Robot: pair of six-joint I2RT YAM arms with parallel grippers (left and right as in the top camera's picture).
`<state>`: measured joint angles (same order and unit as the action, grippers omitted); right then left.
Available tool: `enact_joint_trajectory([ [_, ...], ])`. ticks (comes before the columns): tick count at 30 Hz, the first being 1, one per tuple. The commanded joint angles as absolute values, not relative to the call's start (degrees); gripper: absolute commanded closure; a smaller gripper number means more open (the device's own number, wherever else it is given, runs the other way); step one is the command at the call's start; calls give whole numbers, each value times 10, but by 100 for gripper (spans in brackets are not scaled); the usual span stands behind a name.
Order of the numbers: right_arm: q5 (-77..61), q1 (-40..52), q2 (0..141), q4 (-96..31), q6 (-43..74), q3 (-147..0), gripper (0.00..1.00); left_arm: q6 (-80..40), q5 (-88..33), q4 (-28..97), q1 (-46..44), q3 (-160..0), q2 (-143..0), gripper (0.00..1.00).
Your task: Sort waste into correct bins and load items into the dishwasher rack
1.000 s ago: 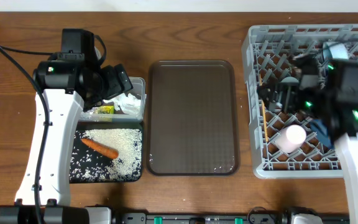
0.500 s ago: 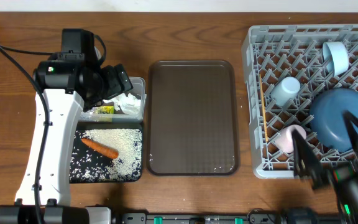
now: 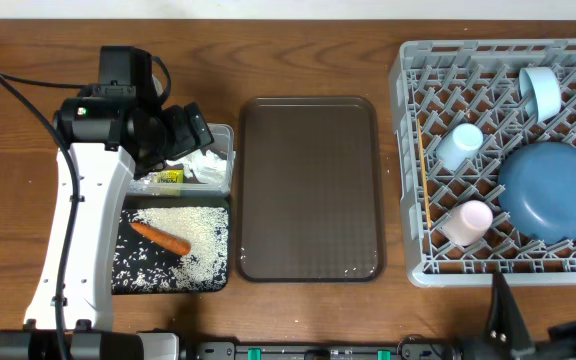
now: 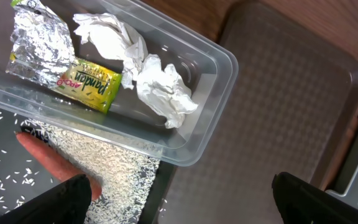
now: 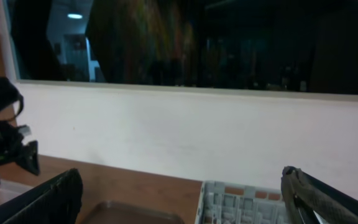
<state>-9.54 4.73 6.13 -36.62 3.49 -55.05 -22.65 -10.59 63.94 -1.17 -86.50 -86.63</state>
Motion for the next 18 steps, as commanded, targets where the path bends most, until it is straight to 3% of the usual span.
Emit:
enact_joint_trajectory([
  [1, -88, 41, 35, -328, 57, -489, 1, -227, -109, 640, -9, -879, -858, 5],
  [18, -90, 42, 3, 64, 66, -149, 1, -227, -109, 640, -9, -879, -858, 5],
])
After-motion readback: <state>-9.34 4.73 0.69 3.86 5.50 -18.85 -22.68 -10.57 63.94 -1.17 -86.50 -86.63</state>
